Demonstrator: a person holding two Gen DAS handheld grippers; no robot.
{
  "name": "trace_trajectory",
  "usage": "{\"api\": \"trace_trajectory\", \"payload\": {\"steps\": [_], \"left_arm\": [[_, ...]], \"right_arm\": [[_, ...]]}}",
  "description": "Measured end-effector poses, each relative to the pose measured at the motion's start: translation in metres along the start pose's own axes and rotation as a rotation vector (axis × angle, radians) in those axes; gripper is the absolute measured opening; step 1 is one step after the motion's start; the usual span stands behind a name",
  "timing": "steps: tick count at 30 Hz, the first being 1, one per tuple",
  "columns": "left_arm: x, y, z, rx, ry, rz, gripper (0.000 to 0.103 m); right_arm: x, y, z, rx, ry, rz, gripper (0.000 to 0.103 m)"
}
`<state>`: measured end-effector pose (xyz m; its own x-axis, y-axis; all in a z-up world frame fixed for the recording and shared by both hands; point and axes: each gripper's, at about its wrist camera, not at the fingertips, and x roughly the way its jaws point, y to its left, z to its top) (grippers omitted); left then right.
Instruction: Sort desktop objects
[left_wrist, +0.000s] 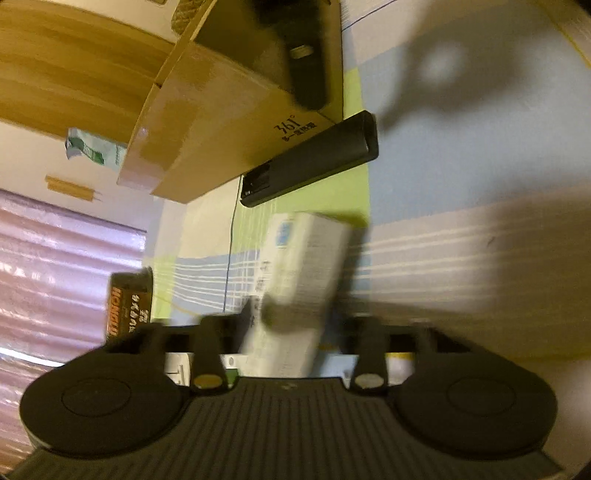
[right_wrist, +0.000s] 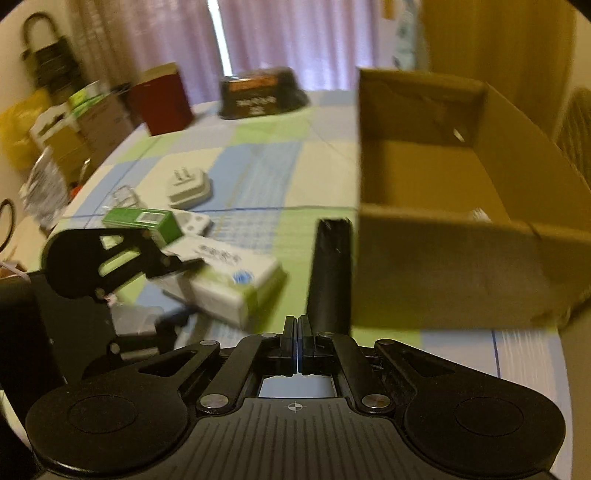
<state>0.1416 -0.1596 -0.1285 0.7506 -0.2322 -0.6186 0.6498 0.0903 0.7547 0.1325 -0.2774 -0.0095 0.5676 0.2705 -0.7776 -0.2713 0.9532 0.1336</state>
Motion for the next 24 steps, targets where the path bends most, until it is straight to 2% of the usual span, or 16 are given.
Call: {"api": "trace_trajectory", "payload": {"steps": [5, 6, 7, 8, 9, 11, 19, 20, 21, 24], "left_arm": [[-0.016, 0.021, -0.002, -0.086, -0.027, 0.002, 0.022], [-0.019, 0.028, -0.003, -0.109, -0.026, -0.002, 0.021], [-0.023, 0.034, -0.004, -0.135, -0.026, -0.007, 0.021], [-0.027, 0.041, -0.005, -0.169, -0.025, -0.015, 0.021], [-0.031, 0.047, -0.006, -0.203, -0.023, -0.023, 0.02], [-0.039, 0.056, -0.009, -0.256, -0.021, -0.036, 0.02], [-0.075, 0.084, -0.026, -0.469, 0.001, -0.074, 0.02], [-0.08, 0.084, -0.029, -0.479, 0.003, -0.075, 0.02], [-0.083, 0.086, -0.031, -0.489, 0.006, -0.077, 0.02], [-0.09, 0.09, -0.038, -0.513, 0.011, -0.077, 0.02]], "right_arm": [[0.004, -0.002, 0.0, 0.041, 0.004, -0.042, 0.0], [0.006, -0.002, -0.001, 0.048, 0.006, -0.052, 0.007], [0.008, -0.003, -0.002, 0.055, 0.009, -0.064, 0.02], [0.008, -0.004, -0.003, 0.066, 0.005, -0.077, 0.069], [0.007, -0.005, -0.005, 0.077, -0.013, -0.093, 0.083], [0.006, -0.006, -0.007, 0.088, -0.027, -0.102, 0.082], [0.031, -0.007, -0.01, 0.13, 0.008, -0.126, 0.082], [0.037, -0.007, -0.01, 0.133, 0.013, -0.128, 0.077], [0.042, -0.006, -0.01, 0.13, 0.018, -0.133, 0.065], [0.054, -0.002, -0.01, 0.101, 0.022, -0.152, 0.06]]}}
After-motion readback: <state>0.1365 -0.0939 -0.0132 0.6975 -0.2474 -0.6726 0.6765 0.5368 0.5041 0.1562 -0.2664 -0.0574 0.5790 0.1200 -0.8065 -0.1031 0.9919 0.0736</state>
